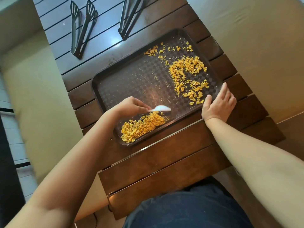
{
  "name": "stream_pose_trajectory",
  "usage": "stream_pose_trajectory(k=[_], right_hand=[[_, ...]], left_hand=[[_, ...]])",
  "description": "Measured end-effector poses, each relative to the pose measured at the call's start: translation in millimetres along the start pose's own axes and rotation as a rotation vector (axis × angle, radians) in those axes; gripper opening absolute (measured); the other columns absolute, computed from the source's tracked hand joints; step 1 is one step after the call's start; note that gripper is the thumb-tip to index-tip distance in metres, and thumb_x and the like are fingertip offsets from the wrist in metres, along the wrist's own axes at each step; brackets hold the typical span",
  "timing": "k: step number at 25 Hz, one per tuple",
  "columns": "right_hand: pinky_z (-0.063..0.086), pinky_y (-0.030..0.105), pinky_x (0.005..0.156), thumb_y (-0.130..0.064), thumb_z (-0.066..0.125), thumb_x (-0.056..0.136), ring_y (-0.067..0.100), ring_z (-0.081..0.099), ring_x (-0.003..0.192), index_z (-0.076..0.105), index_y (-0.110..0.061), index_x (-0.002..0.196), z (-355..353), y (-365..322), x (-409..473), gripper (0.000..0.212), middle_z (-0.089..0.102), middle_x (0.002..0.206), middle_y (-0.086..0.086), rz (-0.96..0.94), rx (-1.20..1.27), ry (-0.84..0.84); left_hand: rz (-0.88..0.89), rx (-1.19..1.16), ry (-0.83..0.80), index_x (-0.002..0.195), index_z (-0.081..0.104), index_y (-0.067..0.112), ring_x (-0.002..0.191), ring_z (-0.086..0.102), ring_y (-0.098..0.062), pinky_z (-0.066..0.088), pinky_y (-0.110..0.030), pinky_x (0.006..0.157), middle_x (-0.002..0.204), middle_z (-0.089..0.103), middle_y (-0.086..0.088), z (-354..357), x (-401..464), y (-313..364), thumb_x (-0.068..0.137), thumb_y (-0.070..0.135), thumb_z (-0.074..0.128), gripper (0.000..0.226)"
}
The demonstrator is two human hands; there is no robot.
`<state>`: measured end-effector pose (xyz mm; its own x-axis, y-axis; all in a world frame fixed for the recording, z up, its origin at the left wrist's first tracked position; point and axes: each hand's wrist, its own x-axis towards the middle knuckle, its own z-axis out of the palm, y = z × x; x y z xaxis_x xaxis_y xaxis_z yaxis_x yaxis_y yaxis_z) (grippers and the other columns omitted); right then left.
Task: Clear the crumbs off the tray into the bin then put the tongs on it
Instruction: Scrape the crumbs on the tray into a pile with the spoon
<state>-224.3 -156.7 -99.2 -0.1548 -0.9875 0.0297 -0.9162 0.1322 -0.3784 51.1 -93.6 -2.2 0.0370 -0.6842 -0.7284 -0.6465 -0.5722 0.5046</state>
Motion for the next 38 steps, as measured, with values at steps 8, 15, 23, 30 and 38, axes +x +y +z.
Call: stream_pose_trajectory(k=[8,15,23,30,38], right_hand=[[0.029,0.049,0.107,-0.023,0.027,0.095,0.031,0.039,0.126,0.035,-0.01,0.142,3,1,2,0.05,0.047,0.138,0.014,0.051,0.133,0.059],[0.032,0.051,0.104,-0.021,0.03,0.095,0.032,0.042,0.123,0.037,-0.008,0.141,5,0,1,0.048,0.05,0.135,0.016,0.049,0.125,0.07],[0.031,0.05,0.105,-0.021,0.031,0.094,0.032,0.042,0.123,0.037,-0.008,0.141,2,-1,0,0.048,0.049,0.135,0.015,0.038,0.122,0.065],[0.031,0.05,0.105,-0.021,0.03,0.094,0.032,0.042,0.123,0.037,-0.008,0.141,1,-1,1,0.049,0.048,0.137,0.014,0.039,0.117,0.057],[0.029,0.049,0.106,-0.018,0.034,0.094,0.033,0.042,0.123,0.036,-0.008,0.141,2,0,1,0.048,0.048,0.137,0.014,0.039,0.11,0.054]], left_hand=[[0.041,-0.209,0.261,0.111,0.069,0.018,0.044,0.034,-0.005,0.028,-0.011,0.035,0.065,0.056,0.007,22,41,56,0.095,0.021,0.051,0.024],[0.05,0.076,0.038,0.101,0.071,0.027,0.062,0.049,-0.006,0.038,-0.018,0.052,0.082,0.065,0.008,29,36,54,0.091,0.025,0.058,0.017],[0.125,-0.107,0.22,0.119,0.063,0.025,0.048,0.036,-0.005,0.032,-0.011,0.04,0.078,0.059,0.009,13,33,55,0.094,0.021,0.053,0.027],[0.081,-0.004,0.053,0.111,0.068,0.026,0.052,0.041,-0.008,0.036,-0.017,0.044,0.075,0.06,0.009,25,24,42,0.094,0.019,0.054,0.024],[0.197,0.16,0.035,0.109,0.069,0.03,0.059,0.047,-0.01,0.038,-0.024,0.054,0.093,0.07,0.004,36,33,63,0.093,0.024,0.055,0.022]])
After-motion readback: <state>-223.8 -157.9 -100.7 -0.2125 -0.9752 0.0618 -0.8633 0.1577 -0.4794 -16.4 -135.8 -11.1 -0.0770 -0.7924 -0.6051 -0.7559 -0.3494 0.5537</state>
